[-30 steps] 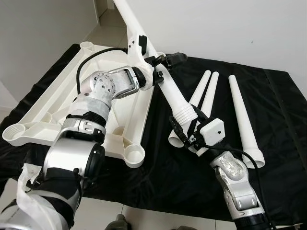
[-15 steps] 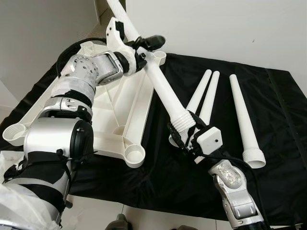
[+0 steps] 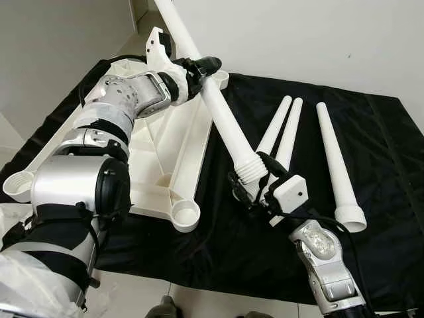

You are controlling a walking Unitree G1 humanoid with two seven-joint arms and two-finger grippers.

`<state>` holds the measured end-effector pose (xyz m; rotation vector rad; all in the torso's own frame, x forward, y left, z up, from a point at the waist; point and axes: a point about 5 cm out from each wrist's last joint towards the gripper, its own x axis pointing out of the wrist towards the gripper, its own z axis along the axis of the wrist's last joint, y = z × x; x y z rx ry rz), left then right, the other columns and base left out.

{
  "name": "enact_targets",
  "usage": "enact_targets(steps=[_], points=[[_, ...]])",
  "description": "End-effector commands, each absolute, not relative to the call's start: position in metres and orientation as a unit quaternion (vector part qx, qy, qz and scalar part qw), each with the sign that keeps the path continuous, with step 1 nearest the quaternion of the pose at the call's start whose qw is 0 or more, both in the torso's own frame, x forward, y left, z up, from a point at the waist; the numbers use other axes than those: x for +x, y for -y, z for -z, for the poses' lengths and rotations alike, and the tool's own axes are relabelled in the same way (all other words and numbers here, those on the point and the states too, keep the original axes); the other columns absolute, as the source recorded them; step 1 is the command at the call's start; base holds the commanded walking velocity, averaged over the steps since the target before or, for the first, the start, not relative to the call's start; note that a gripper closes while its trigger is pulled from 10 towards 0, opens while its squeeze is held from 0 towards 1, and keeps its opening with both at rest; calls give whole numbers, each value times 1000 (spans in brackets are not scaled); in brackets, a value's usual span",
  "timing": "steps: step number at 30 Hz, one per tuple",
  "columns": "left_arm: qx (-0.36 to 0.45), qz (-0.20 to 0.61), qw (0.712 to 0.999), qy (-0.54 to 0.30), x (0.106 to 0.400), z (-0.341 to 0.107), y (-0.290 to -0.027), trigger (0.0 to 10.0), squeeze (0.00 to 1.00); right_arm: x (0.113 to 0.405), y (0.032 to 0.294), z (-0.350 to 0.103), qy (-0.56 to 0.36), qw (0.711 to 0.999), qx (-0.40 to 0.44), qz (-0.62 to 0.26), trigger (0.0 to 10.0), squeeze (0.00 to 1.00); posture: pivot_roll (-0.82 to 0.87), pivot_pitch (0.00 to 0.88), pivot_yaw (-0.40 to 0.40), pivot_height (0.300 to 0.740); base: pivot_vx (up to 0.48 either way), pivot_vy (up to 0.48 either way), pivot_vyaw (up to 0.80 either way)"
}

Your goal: Building children table

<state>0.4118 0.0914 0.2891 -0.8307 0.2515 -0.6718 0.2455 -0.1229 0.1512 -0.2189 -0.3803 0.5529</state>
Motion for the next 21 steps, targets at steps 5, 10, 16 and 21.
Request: enact_targets(steps=[5, 10, 16, 21], points=[[-369, 459, 809, -7, 404, -325, -86, 10000, 0, 249, 129, -156, 187, 945, -97, -248, 10000, 1000, -2, 0, 22, 740, 0, 0, 0], [-305, 470, 827, 44, 400, -342, -81, 10000, 0, 254, 133, -159, 168, 957, -82, -222, 10000, 0, 3, 0, 16, 740, 0, 0, 0], [-190, 467, 858, 101, 394, -346, -67, 10000, 0, 265, 136, -160, 123, 967, -90, -203, 10000, 0, 9, 0, 2, 740, 0, 0, 0], [-124, 459, 867, 149, 386, -348, -52, 10000, 0, 271, 138, -170, 129, 968, -103, -189, 10000, 0, 14, 0, -5, 740, 0, 0, 0]])
